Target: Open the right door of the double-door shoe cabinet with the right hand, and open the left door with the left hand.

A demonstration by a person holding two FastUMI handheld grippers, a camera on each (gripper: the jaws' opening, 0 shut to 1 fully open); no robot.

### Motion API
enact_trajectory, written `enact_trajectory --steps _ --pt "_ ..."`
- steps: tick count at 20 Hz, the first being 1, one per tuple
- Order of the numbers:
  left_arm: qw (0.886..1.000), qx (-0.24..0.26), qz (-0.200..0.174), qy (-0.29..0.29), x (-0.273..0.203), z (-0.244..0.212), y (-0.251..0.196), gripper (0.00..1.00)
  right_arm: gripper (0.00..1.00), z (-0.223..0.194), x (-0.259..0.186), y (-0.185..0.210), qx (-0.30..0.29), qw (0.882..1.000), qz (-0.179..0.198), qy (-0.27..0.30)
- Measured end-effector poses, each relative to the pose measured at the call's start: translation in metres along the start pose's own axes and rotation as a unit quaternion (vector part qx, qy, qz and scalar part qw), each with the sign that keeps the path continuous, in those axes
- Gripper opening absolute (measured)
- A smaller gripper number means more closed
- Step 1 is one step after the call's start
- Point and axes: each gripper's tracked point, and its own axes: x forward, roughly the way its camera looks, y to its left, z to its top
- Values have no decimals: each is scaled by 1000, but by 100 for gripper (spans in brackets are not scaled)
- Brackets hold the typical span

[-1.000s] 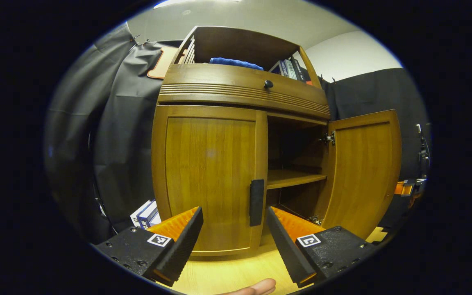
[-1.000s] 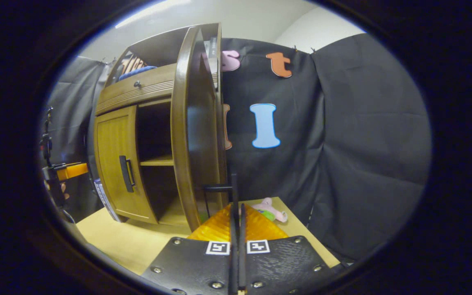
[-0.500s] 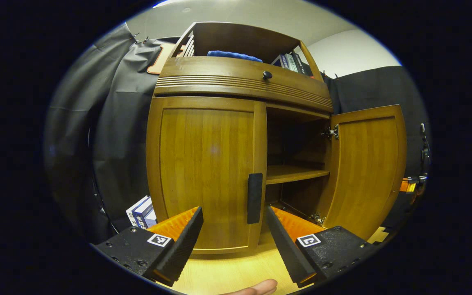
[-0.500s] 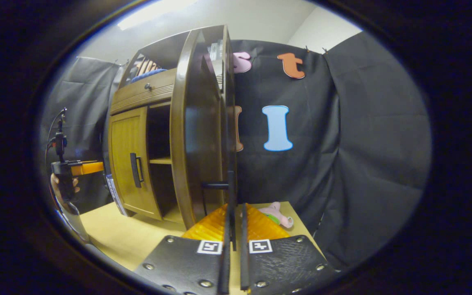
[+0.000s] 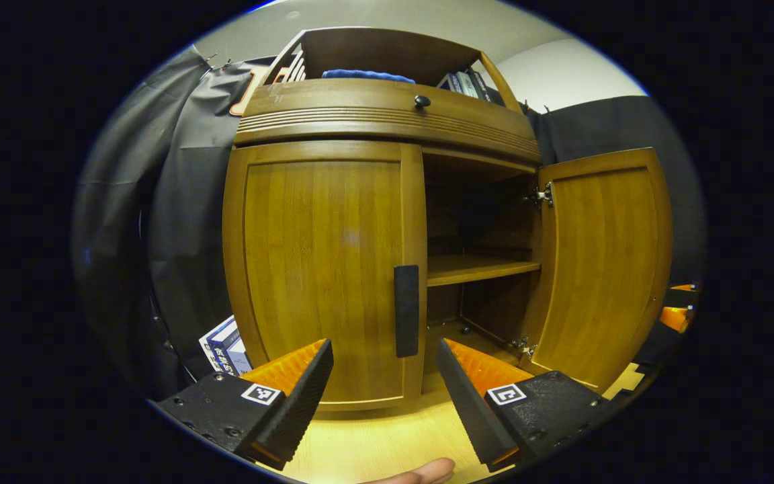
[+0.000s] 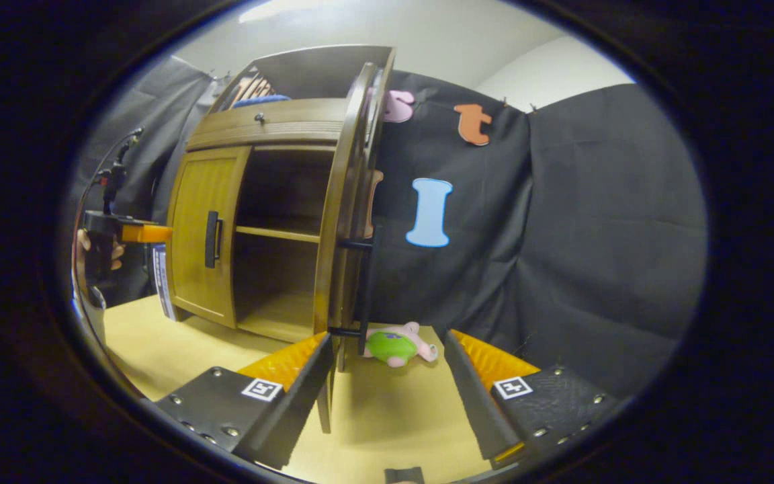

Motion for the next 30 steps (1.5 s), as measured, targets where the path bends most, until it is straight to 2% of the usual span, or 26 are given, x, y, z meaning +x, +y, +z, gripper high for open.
enact_trajectory --steps 1,2,4,5,7,8,9,14,15,16,17,18,22,26,30 --pt "1000 0 0 3 6 0 -2 92 98 5 -8 -5 14 1000 -12 -5" --pt "1000 1 2 3 12 2 -3 96 98 9 -16 -10 31 999 -24 -8" --pt "1000 6 5 -10 27 9 -5 92 98 30 -36 -11 65 997 -37 -30" --pt "1000 7 9 -15 35 14 -5 95 98 41 -47 -8 73 996 -36 -44" --pt "1000 9 9 -24 49 21 -9 96 98 64 -67 -5 77 994 -44 -70" --pt "1000 6 9 -25 55 20 -11 92 98 74 -78 -2 77 993 -45 -80" --pt "1000 0 10 -29 62 22 -13 95 98 83 -87 5 77 992 -44 -85" --pt "999 -7 11 -39 112 26 -21 93 98 120 -128 39 102 990 -27 -96" --pt "999 -2 6 -34 123 22 -25 89 98 127 -135 48 102 990 -17 -101" --pt "1000 10 5 -14 134 10 -23 81 98 135 -141 58 97 989 -6 -109" --pt "999 13 29 9 131 0 -15 73 98 142 -146 66 90 989 0 -118" --pt "999 19 28 -38 134 16 -18 65 97 145 -153 73 84 989 5 -124" --pt "1000 1 11 -11 133 8 -19 34 98 157 -166 100 61 989 25 -129" --pt "1000 -6 -7 -4 130 10 -21 33 97 160 -168 120 45 990 36 -127" --pt "999 -10 -30 -3 127 11 -25 32 98 157 -168 134 55 990 54 -114"
